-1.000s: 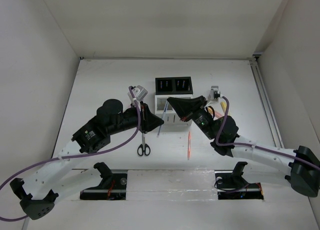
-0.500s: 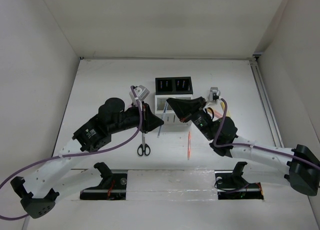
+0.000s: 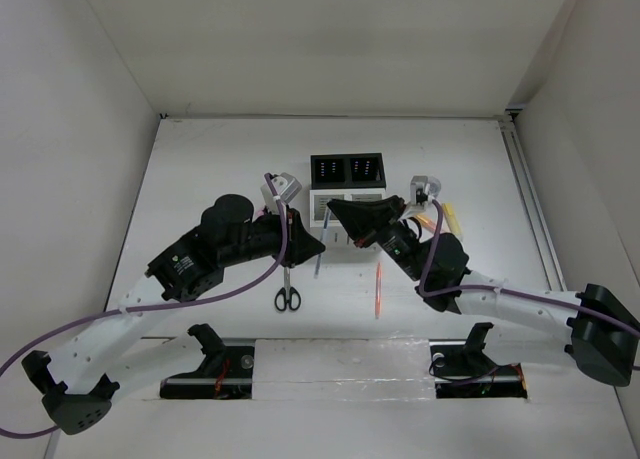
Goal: Sort the stationery into containers
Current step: Close the pen cap on the pen.
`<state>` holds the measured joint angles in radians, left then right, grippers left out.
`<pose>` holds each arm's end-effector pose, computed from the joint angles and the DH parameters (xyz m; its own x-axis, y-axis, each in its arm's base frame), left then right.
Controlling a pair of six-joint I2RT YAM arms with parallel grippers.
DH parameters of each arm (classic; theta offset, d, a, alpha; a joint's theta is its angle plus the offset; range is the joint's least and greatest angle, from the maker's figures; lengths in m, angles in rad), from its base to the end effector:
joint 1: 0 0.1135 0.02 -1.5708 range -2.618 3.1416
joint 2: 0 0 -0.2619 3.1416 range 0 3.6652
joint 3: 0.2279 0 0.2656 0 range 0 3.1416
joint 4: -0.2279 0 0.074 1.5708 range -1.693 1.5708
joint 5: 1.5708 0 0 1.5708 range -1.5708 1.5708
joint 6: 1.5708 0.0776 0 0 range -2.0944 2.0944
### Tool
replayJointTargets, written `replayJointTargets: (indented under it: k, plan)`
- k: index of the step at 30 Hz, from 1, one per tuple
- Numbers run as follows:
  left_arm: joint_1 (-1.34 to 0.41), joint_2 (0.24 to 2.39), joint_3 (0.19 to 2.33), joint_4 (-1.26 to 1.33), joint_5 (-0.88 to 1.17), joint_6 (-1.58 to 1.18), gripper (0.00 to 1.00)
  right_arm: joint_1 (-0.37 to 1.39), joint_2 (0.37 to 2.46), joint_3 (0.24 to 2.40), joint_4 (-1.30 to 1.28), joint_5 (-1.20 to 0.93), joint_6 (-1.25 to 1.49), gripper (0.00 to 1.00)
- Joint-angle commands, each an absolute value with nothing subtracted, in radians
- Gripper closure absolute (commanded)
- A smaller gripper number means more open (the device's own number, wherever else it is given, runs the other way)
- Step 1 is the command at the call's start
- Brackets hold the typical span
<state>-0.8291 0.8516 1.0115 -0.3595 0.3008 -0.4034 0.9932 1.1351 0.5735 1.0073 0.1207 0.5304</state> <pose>0.1442 -0.1914 0.3816 -0.4766 -0.0348 -0.8784 0.7756 0.4539 -0.4388 0.1698 0.2435 0.3290 -0.1877 0.6318 -0.7521 -0.7853 0.3634 0.5012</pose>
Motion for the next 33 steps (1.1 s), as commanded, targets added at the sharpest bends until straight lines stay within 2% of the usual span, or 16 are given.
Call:
replayJointTargets:
  k: [1,17,20,23,28,31,33]
  plan:
    - [-0.813,0.813,1.140,-0.018,0.244,-0.385,1.00,1.043,1.178,0.505,0.788,-0.034,0.454,1.00]
    - [-0.813,0.813,1.140,-0.008,0.221,-0.374,1.00,1.052,1.189,0.494,0.824,-0.083,0.431,1.00]
    - [-0.813,0.804,1.108,0.012,0.212,-0.365,1.00,1.052,1.167,0.494,0.824,-0.094,0.442,0.97]
    - [-0.813,0.785,1.086,0.031,0.241,-0.376,1.00,1.052,1.138,0.514,0.783,-0.094,0.442,0.90]
    - [-0.813,0.765,1.046,0.061,0.259,-0.376,1.00,1.052,1.117,0.548,0.753,-0.081,0.442,0.72]
    - [-0.813,0.746,1.022,0.071,0.268,-0.385,1.00,1.052,1.097,0.557,0.733,-0.058,0.442,0.68]
    - [-0.813,0.746,1.000,0.071,0.268,-0.397,1.00,1.052,1.086,0.557,0.733,-0.049,0.442,0.57]
